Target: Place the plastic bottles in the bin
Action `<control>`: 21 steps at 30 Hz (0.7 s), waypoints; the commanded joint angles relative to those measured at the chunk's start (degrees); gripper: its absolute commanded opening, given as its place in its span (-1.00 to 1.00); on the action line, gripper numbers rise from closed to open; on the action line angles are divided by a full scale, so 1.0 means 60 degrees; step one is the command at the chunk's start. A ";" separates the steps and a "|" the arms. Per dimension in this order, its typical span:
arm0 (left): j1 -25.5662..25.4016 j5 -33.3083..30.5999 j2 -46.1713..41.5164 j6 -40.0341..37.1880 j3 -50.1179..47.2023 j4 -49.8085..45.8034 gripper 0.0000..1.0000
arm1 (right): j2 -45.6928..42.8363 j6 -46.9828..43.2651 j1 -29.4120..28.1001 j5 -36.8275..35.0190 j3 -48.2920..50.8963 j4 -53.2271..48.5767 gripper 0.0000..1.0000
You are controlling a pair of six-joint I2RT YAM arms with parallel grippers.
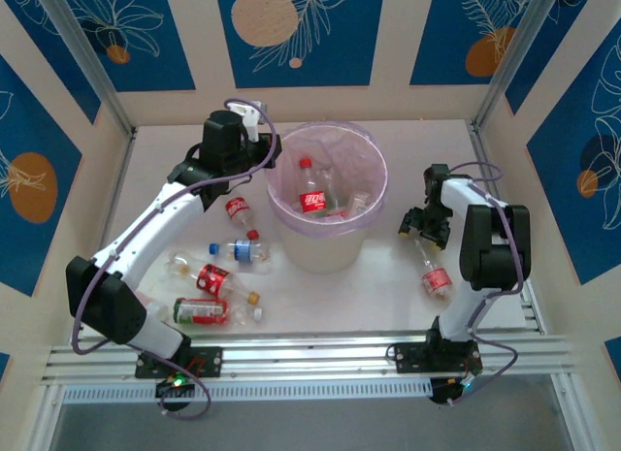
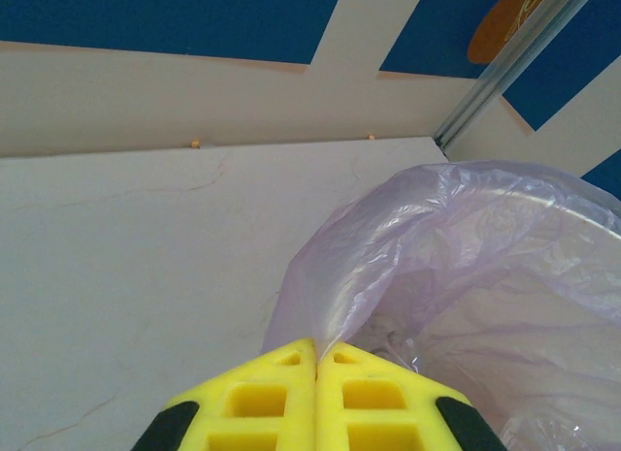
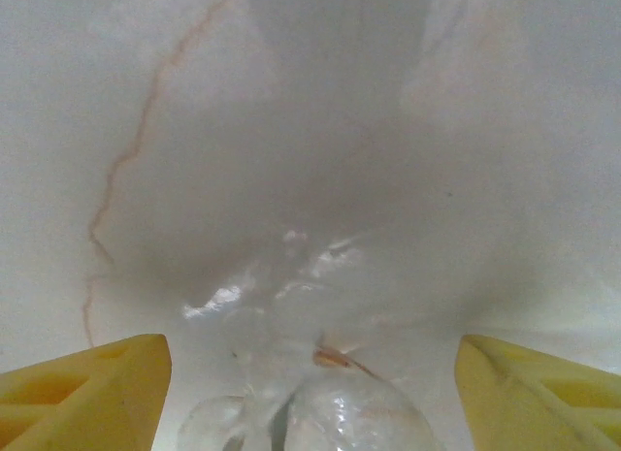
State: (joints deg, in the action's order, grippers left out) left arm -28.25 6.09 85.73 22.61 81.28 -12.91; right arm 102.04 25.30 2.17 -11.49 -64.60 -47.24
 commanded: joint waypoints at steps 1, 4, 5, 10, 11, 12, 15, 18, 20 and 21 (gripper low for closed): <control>0.0010 -0.0069 -0.0036 -0.0060 0.0098 -0.0547 -1.00 | 0.0107 0.0734 -0.0122 0.0170 -0.0454 -0.0046 0.53; 0.0008 -0.0104 -0.0052 -0.0092 0.0142 -0.0597 -1.00 | -0.0131 0.0493 -0.0150 0.0144 -0.0653 -0.0211 0.56; 0.0012 -0.0106 -0.0039 -0.0106 0.0159 -0.0622 -1.00 | -0.0246 0.0247 -0.0206 0.0213 -0.0742 -0.0434 0.63; 0.0011 -0.0106 -0.0051 -0.0117 0.0158 -0.0619 -1.00 | -0.1189 -0.1338 -0.0532 0.0980 -0.0610 -0.1418 0.98; 0.0006 -0.0107 -0.0051 -0.0110 0.0151 -0.0617 -1.00 | -0.1329 -0.1519 -0.0632 0.0860 -0.0560 -0.1732 0.98; 0.0027 -0.0105 -0.0063 -0.0099 0.0118 -0.0580 -1.00 | -0.1471 -0.1620 -0.0708 0.0782 -0.0468 -0.1975 0.98; 0.0020 -0.0079 -0.0073 -0.0055 0.0051 -0.0529 -1.00 | -0.1852 -0.1569 -0.0701 0.0816 -0.0078 -0.2300 0.98; 0.0001 -0.0062 -0.0091 -0.0034 0.0033 -0.0529 -1.00 | -0.1970 -0.1380 -0.0788 0.0626 -0.0007 -0.2567 0.98; 0.0009 -0.0084 -0.0131 -0.0047 0.0019 -0.0540 -1.00 | -0.1883 -0.1288 -0.0896 0.0728 -0.0173 -0.2884 0.98; 0.0015 -0.0105 -0.0160 -0.0051 0.0008 -0.0540 -1.00 | -0.1828 -0.1177 -0.0904 0.0681 -0.0188 -0.2989 0.98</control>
State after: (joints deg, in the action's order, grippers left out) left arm -28.25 5.93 85.71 22.46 81.28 -12.99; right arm 90.96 17.89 -2.42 -8.34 -65.52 -60.51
